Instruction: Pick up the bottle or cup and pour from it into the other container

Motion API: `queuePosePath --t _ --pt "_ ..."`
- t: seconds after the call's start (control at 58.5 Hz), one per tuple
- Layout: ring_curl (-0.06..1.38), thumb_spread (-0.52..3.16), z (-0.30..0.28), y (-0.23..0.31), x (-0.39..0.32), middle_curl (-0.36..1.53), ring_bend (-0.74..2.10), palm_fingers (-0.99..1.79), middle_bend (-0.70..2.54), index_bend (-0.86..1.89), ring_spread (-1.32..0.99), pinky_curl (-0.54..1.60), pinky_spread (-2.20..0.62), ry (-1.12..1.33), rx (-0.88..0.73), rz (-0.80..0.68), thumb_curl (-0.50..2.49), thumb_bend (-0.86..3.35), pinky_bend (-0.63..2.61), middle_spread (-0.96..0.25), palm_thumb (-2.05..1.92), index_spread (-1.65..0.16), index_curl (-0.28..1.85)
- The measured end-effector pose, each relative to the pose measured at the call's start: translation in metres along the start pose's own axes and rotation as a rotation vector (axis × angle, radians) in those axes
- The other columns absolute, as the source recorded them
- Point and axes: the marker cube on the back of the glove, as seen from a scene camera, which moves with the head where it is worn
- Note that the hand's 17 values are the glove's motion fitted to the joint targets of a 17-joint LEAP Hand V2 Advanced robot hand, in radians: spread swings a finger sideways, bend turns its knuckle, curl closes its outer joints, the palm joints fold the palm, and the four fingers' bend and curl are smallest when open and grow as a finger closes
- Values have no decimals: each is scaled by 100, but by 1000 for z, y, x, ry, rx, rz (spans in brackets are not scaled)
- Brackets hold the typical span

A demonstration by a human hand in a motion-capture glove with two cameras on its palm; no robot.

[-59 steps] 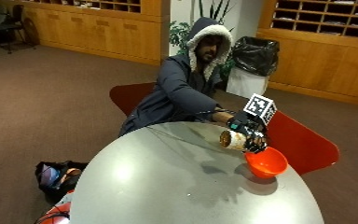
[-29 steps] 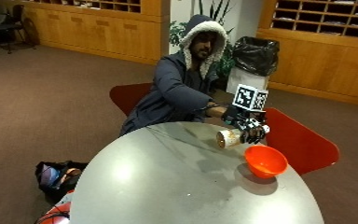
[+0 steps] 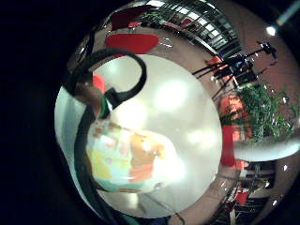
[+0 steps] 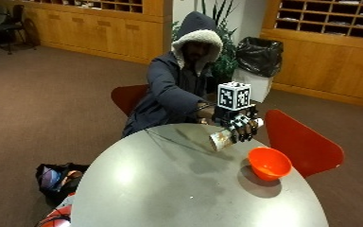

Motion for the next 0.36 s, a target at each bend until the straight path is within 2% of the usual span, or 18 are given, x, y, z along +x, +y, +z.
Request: queuePosePath --t 0.359 --pt "46 62 1 20 23 50 55 108 25 8 -16 37 -19 -60 8 16 64 -3 60 -20 97 -27 18"
